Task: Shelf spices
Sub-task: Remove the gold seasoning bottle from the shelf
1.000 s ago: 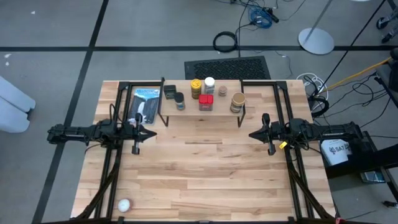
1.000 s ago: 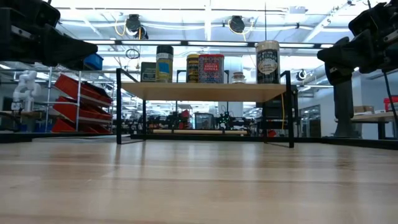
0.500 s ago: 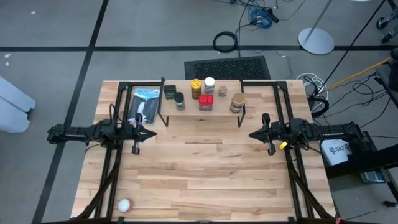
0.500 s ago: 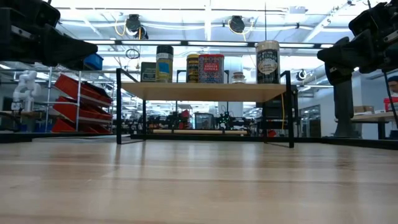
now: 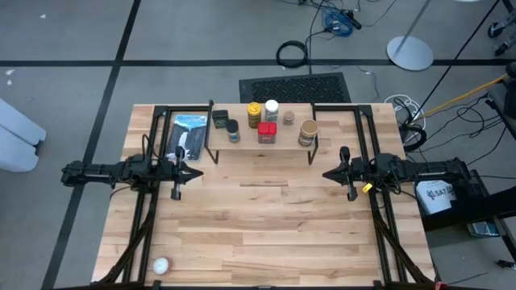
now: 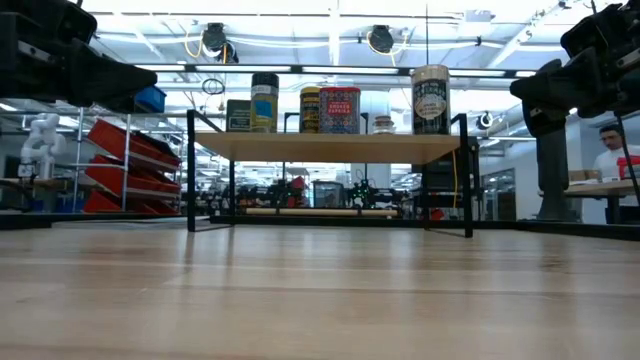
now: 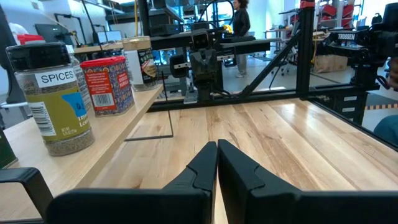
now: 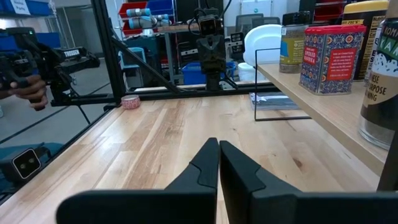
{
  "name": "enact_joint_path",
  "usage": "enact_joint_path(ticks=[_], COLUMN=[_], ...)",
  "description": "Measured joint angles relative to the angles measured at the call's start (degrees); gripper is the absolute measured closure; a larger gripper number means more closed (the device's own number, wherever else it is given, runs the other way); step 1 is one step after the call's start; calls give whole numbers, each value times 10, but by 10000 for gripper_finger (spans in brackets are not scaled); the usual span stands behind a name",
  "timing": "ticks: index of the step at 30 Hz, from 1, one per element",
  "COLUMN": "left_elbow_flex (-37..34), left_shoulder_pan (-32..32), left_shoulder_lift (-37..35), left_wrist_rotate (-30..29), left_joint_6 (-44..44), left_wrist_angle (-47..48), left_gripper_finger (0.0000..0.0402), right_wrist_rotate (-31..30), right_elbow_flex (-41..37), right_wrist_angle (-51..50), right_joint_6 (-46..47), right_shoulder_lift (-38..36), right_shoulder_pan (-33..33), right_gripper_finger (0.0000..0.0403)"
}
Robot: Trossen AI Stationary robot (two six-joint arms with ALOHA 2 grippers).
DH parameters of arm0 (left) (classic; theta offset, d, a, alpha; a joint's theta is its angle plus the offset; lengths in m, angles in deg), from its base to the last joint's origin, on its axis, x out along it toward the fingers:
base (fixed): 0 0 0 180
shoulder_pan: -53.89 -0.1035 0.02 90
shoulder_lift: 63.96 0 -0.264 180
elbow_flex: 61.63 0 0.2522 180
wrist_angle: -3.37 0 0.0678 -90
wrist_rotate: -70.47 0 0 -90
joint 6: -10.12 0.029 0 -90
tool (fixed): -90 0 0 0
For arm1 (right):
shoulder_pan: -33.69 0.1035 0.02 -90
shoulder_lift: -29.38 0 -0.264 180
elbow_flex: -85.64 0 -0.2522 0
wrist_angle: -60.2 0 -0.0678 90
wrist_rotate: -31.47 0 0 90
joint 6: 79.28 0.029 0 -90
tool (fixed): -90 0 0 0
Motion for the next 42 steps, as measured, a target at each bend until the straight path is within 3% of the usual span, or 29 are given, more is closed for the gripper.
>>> enact_joint_path(ticks=[18, 22, 28, 35, 42], left_elbow_flex=[0, 0, 0, 0, 0], left_shoulder_pan=[0, 0, 0, 0, 0], left_shoulder_lift=[0, 0, 0, 0, 0], left_wrist_rotate=[0, 0, 0, 0, 0], left_joint_6=[0, 0, 0, 0, -1], left_wrist_angle=[2, 3, 3, 4, 4], left_gripper_finger=[379, 379, 379, 379, 379], right_wrist_rotate=[0, 2, 2, -8, -58], right_elbow_flex=[1, 34, 139, 309, 500], right_wrist_angle=[19, 0, -61, -138, -212], right_joint_6=[42, 45, 40, -15, -2], right_shoulder_lift=[0, 8, 57, 162, 276], right_shoulder_pan=[0, 0, 0, 0, 0], right_gripper_finger=[403, 403, 403, 403, 403])
